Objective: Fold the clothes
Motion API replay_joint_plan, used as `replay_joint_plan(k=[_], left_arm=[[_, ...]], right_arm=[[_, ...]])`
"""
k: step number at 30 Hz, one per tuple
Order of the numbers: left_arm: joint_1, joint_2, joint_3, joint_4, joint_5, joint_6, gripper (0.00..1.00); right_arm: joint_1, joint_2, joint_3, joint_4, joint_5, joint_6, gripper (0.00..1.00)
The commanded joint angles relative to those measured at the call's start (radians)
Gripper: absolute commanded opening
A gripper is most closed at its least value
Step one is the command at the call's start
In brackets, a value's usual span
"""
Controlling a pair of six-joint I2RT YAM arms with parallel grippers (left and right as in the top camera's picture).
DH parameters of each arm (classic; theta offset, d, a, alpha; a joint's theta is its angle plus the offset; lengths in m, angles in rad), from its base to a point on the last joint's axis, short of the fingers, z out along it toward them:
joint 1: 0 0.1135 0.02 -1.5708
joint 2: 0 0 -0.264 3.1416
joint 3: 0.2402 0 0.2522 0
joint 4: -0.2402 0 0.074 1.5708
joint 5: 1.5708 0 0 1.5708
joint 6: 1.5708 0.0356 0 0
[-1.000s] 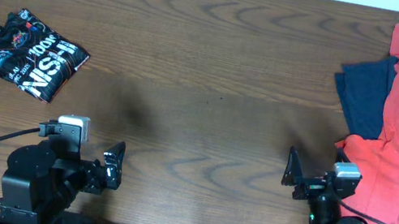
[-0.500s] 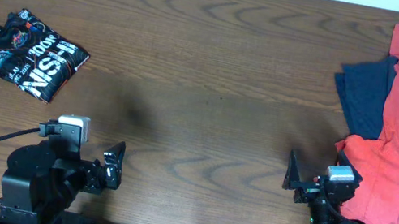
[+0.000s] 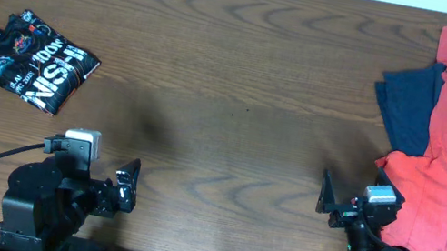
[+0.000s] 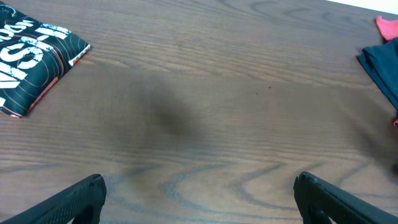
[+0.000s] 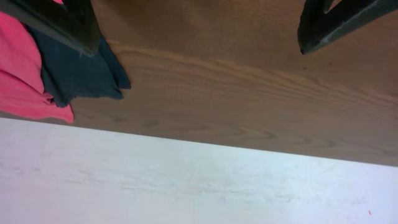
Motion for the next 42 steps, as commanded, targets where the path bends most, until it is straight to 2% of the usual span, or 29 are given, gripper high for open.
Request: replay_joint_plan(k=[1,24,31,42], left_arm=[[-0.002,0.000,0.001,0.000,-0.009,-0.005,0.98],[-0.002,0.000,-0.001,0.000,-0.009,-0.005,0.98],[-0.002,-0.001,-0.003,0.000,-0.009,-0.005,0.98],[-0.002,-0.004,-0.003,0.000,-0.009,-0.005,0.98]], right_arm=[[-0.018,-0.010,-0.001,-0.005,-0.007,-0.011,0.99],[-0.019,-0.010,-0.001,-0.005,-0.008,-0.011,0.99],[-0.137,-0.010,-0.001,-0.005,-0.007,-0.011,0.99],[-0.146,-0.010,-0.001,-0.005,-0.007,-0.011,0.99]])
